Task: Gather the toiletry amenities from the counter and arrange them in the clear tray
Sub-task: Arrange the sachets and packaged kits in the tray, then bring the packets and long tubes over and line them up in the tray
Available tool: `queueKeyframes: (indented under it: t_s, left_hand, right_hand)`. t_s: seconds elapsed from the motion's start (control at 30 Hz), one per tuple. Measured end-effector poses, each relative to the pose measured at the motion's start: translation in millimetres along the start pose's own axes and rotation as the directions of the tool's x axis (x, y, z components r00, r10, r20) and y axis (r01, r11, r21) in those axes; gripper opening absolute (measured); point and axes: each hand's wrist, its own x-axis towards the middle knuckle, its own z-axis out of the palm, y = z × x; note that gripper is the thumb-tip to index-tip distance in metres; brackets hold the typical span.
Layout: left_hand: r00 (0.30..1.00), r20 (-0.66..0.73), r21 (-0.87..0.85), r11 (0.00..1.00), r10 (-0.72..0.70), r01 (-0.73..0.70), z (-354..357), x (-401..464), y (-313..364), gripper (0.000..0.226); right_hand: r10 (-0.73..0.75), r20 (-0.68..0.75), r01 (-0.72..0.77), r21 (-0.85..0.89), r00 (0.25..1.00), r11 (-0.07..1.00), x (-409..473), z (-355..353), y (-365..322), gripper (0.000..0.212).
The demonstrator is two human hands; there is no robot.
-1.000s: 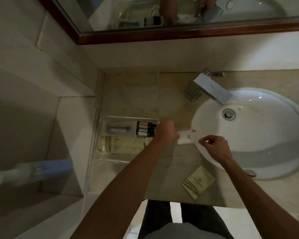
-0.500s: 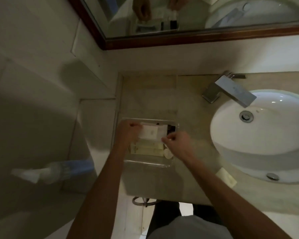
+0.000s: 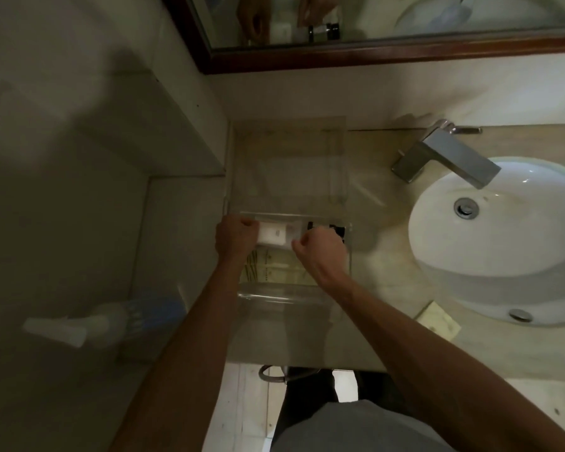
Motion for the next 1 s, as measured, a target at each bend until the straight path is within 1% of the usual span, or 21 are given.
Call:
queueKeyframes:
  t_s: [0.1, 0.17, 0.23, 0.27, 0.3, 0.37, 0.43, 0.47, 0.53, 0.6, 0.67, 0.7, 0.8, 0.87, 0.93, 1.0]
  left_hand:
    - [0.992, -0.122, -0.042, 0.998, 0.031, -0.037, 3, -9, -1, 0.029]
    - [0.971, -0.217, -0.121, 0.984, 0.102, -0.130, 5, -27, 1, 0.029]
    - [0.951, -0.245, -0.168, 0.958, 0.189, -0.234, 10, -58, 5, 0.027]
    - [0.948, -0.218, -0.167, 0.948, 0.231, -0.269, 16, -79, 7, 0.026]
    - [0.949, -0.160, -0.164, 0.940, 0.273, -0.298, 23, -103, 10, 0.024]
    - [0.945, 0.010, -0.158, 0.934, 0.326, -0.321, 46, -152, 14, 0.017]
    - [0.924, 0.176, -0.133, 0.939, 0.338, -0.318, 75, -196, 17, 0.014]
    - [0.908, 0.249, -0.100, 0.941, 0.338, -0.323, 92, -213, 16, 0.017]
    - [0.871, 0.380, -0.028, 0.945, 0.310, -0.325, 125, -243, 17, 0.026]
    - [0.849, 0.449, 0.015, 0.948, 0.278, -0.318, 151, -266, 19, 0.035]
    - [0.861, 0.437, 0.034, 0.952, 0.260, -0.305, 171, -284, 22, 0.041]
    - [0.875, 0.414, 0.040, 0.955, 0.253, -0.295, 178, -290, 22, 0.043]
    - [0.922, 0.326, 0.085, 0.965, 0.210, -0.250, 191, -300, 27, 0.046]
    - [0.947, 0.272, 0.115, 0.971, 0.172, -0.210, 195, -306, 31, 0.047]
    - [0.961, 0.202, 0.096, 0.973, 0.189, -0.211, 198, -317, 41, 0.048]
    - [0.949, 0.155, 0.043, 0.958, 0.275, -0.285, 209, -337, 60, 0.048]
  right_hand:
    - [-0.045, -0.065, 0.043, -0.034, 0.997, 0.999, -8, -13, 3, 0.033]
    - [-0.082, -0.132, 0.078, -0.031, 0.988, 0.996, -20, -27, 14, 0.031]
    - [-0.078, -0.150, 0.081, 0.011, 0.986, 0.997, -35, -44, 36, 0.034]
    - [-0.058, -0.164, 0.064, 0.029, 0.985, 0.998, -43, -54, 52, 0.034]
    - [-0.031, -0.194, 0.038, 0.034, 0.980, 0.999, -52, -64, 72, 0.033]
    - [0.030, -0.274, -0.028, 0.010, 0.961, 1.000, -72, -81, 119, 0.030]
    - [0.095, -0.308, -0.102, -0.007, 0.947, 0.995, -91, -94, 167, 0.026]
    - [0.133, -0.295, -0.146, -0.021, 0.946, 0.989, -100, -98, 190, 0.025]
    - [0.217, -0.216, -0.236, -0.067, 0.952, 0.970, -115, -102, 228, 0.030]
    - [0.280, -0.138, -0.296, -0.115, 0.950, 0.948, -124, -102, 256, 0.037]
    - [0.311, -0.104, -0.321, -0.108, 0.945, 0.941, -127, -101, 272, 0.037]
    - [0.302, -0.084, -0.309, -0.091, 0.950, 0.947, -127, -101, 278, 0.036]
    - [0.212, -0.008, -0.212, -0.006, 0.977, 0.977, -122, -96, 289, 0.031]
    - [0.132, 0.037, -0.133, 0.020, 0.991, 0.991, -119, -97, 294, 0.028]
    - [0.090, 0.039, -0.092, 0.058, 0.995, 0.994, -117, -109, 304, 0.029]
    - [0.066, -0.004, -0.065, 0.111, 0.998, 0.992, -119, -133, 325, 0.029]
